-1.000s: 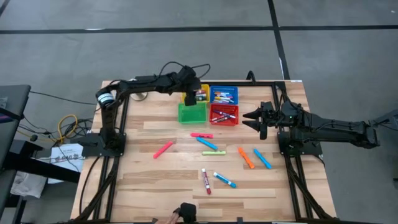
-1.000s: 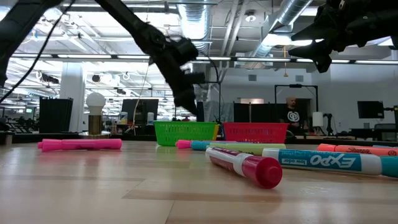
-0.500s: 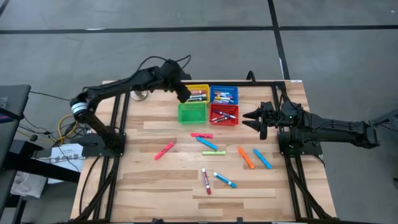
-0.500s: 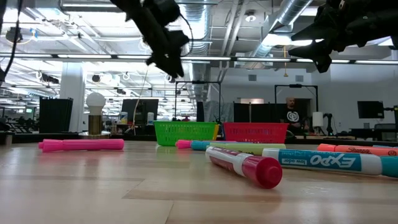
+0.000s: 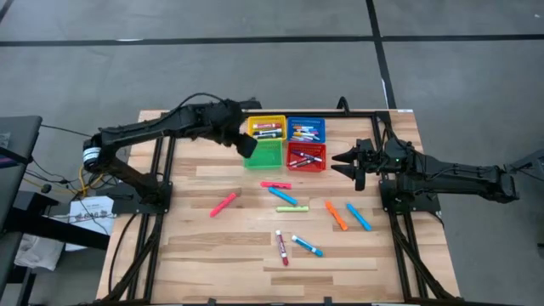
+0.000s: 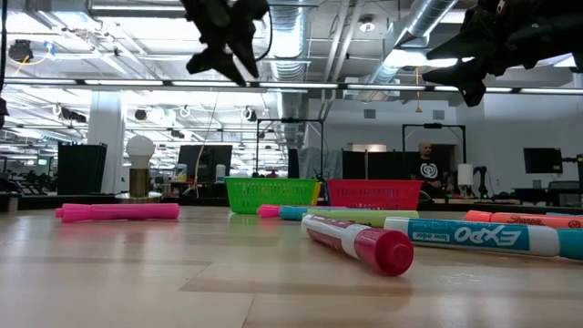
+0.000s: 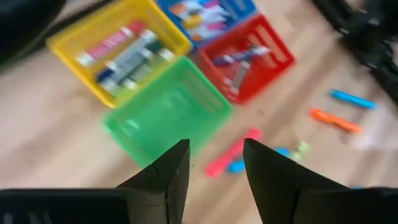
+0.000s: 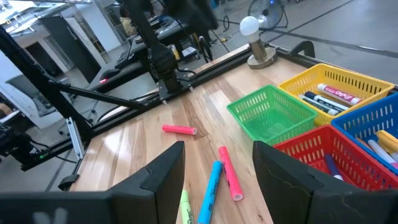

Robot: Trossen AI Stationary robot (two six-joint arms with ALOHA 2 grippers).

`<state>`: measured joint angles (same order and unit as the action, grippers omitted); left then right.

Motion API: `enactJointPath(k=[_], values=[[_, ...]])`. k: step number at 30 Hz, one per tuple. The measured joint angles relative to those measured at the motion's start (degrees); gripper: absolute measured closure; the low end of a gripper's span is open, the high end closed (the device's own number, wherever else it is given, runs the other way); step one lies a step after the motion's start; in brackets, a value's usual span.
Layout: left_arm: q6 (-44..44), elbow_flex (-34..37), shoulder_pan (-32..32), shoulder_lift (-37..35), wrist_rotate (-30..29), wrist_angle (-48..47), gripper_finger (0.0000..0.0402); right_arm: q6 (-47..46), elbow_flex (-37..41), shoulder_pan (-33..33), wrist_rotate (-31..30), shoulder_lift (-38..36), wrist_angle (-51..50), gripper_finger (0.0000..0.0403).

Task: Pick & Place Markers
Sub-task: Put the large red marker pen into the yellow bin

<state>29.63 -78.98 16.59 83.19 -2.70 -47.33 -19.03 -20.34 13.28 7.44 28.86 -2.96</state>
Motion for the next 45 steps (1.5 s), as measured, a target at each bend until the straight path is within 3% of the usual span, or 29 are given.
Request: enactJointPath(k=[14, 20, 45], values=[[18.1, 0.0, -16.5, 0.3, 1.2, 1.5, 0.0252, -0.3, 0.0, 0.0, 0.0, 0.0, 0.0, 0.0225], [29.3, 0.0, -22.0, 1.7, -0.4, 3.0, 0.0252, -6.8, 0.0, 0.0, 0.0, 0.0, 0.0, 0.0225], [64.1, 0.0, -37.4, 19.9, -1.5, 18.2, 0.0252, -6.9, 0.0, -0.1, 0.1, 0.0, 0.0, 0.0225]])
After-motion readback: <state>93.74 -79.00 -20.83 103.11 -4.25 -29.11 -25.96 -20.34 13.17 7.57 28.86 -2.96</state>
